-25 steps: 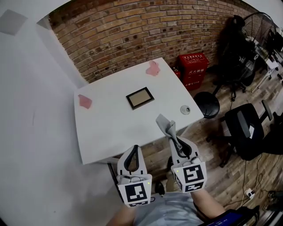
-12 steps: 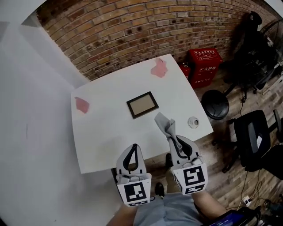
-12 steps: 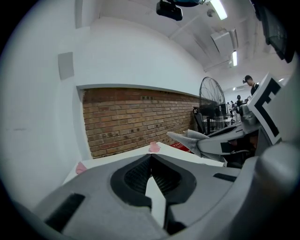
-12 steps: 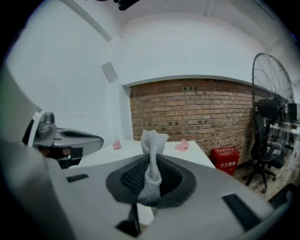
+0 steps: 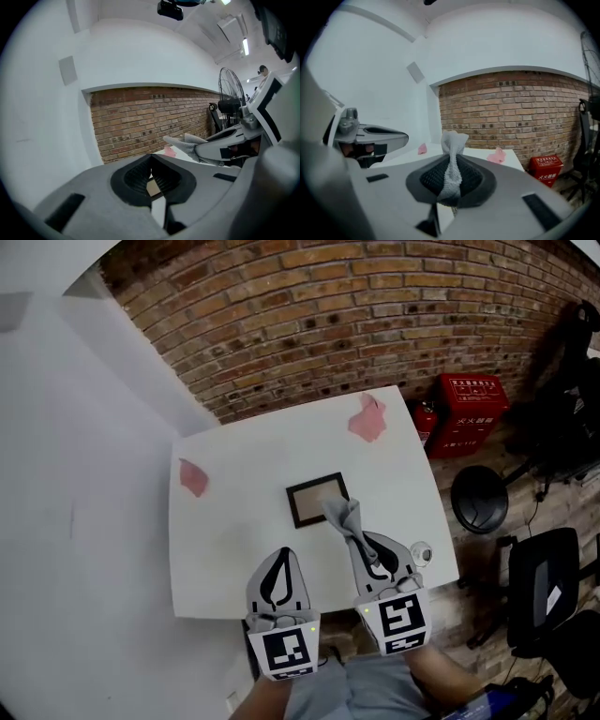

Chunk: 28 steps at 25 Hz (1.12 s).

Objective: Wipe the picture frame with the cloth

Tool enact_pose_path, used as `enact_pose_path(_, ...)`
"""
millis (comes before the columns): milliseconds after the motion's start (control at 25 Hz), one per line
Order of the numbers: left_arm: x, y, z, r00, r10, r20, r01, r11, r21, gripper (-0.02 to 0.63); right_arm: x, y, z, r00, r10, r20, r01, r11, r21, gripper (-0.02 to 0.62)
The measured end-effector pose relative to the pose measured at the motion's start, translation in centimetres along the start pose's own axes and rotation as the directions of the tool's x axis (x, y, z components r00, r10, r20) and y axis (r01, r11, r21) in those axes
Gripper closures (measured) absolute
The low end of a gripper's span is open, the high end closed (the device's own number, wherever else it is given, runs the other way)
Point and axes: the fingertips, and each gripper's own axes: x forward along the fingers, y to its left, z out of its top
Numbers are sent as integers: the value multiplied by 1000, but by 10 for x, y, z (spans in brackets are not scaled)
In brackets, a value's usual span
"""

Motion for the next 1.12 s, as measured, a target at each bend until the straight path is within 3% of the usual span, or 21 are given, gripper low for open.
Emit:
enact_pose_path(280,9,30,29,995,98,31,-98,995,2,597,29,0,36,997,69,43,-67,997,-43,555)
enact_pose_path(560,17,67,23,991,136,13,-136,990,-23,597,61,17,52,994,100,44,-97,993,-71,555)
enact_pose_path(1120,65,107,-53,993,41,-113,-57,988,-145,597,140,48,-20,983,107,-147,-117,991,-64,555)
